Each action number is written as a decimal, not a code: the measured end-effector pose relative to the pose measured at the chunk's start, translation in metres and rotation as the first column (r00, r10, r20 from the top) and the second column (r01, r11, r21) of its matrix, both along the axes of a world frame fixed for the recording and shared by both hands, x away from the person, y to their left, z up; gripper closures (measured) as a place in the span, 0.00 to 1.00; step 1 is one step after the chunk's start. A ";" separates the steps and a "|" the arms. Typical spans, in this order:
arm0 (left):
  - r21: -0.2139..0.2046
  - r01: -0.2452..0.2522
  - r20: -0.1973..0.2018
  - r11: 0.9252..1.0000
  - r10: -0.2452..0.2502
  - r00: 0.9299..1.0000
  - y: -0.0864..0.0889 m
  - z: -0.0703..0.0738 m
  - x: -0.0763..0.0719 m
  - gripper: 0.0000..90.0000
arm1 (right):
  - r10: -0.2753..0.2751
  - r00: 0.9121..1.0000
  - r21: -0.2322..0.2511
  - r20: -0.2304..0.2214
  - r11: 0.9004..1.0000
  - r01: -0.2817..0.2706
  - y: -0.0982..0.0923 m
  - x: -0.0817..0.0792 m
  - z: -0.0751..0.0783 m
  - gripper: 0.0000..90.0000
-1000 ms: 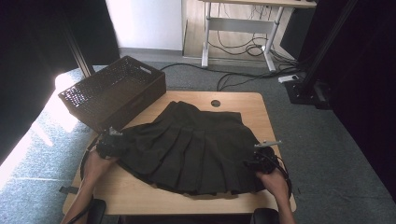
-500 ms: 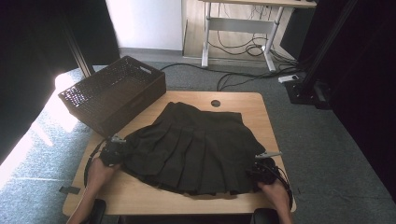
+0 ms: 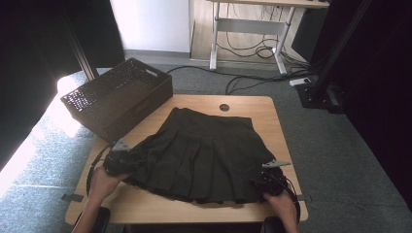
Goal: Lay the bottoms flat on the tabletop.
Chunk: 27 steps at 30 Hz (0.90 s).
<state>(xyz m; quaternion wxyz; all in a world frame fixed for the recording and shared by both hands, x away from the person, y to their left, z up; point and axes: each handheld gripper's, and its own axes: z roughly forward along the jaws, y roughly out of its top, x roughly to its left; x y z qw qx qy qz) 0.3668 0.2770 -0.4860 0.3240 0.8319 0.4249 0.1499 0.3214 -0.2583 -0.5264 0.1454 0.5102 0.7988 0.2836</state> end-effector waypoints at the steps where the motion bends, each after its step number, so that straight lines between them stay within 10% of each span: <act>1: 0.039 -0.035 0.003 0.999 0.035 0.999 0.003 -0.005 0.007 0.53 | -0.007 1.000 -0.021 0.000 1.000 0.007 0.001 0.001 -0.001 0.43; 6: 0.118 -0.072 -0.087 0.990 0.083 0.993 0.010 -0.038 0.027 0.61 | -0.037 0.999 -0.041 0.003 0.998 0.037 -0.001 0.006 -0.007 0.45; 21: 0.092 0.101 -0.084 0.991 -0.093 0.992 -0.056 -0.040 0.001 0.63 | -0.156 0.987 -0.019 0.036 0.988 0.156 -0.037 0.069 -0.009 0.51; 27: 0.034 0.109 -0.064 0.993 -0.107 0.992 -0.050 -0.044 0.000 0.59 | -0.153 0.986 0.002 0.070 0.988 0.153 -0.042 0.067 -0.013 0.48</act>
